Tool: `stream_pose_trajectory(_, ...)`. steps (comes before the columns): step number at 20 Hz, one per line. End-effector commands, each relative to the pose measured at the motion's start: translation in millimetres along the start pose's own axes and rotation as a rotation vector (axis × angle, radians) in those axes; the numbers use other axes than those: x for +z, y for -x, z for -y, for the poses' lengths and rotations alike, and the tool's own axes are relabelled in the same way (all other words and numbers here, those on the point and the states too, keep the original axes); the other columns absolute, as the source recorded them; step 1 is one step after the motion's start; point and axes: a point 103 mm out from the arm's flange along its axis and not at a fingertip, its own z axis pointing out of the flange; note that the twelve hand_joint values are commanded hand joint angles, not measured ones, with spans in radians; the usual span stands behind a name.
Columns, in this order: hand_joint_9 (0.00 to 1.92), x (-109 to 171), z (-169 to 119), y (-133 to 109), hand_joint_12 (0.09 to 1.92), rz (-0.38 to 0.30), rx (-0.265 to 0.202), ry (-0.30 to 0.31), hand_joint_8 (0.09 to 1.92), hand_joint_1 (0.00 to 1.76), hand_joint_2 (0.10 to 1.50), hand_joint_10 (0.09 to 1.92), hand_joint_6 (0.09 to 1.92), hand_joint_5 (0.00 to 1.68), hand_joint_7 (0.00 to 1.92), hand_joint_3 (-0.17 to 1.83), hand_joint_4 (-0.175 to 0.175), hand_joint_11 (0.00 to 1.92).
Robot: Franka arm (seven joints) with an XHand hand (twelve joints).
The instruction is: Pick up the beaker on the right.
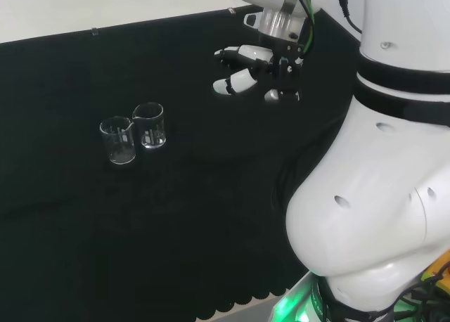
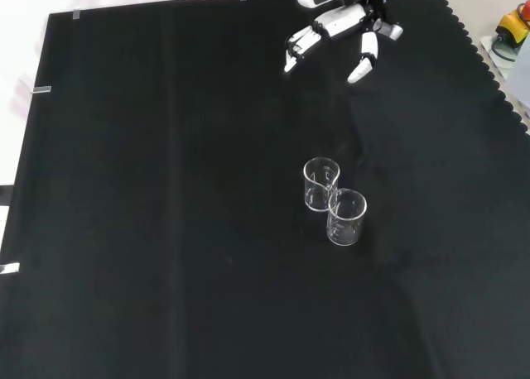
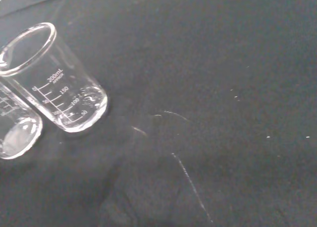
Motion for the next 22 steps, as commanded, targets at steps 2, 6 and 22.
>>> stream_pose_trajectory(2, 0.28, 12, -17, 2, 1.09, -0.108, -0.084, 0.027, 0.6, 0.63, 0.52, 0.64, 0.09, 0.24, 0.18, 0.87, -0.049, 0.0)
stream_pose_trajectory(6, 0.29, 24, -22, 4, 1.1, -0.137, -0.107, 0.022, 0.6, 0.63, 0.52, 0.64, 0.09, 0.24, 0.19, 0.88, -0.05, 0.0)
stream_pose_trajectory(22, 0.37, 60, -42, 7, 1.22, -0.286, -0.221, -0.014, 0.61, 0.68, 0.44, 0.64, 0.09, 0.26, 0.24, 0.93, -0.053, 0.0)
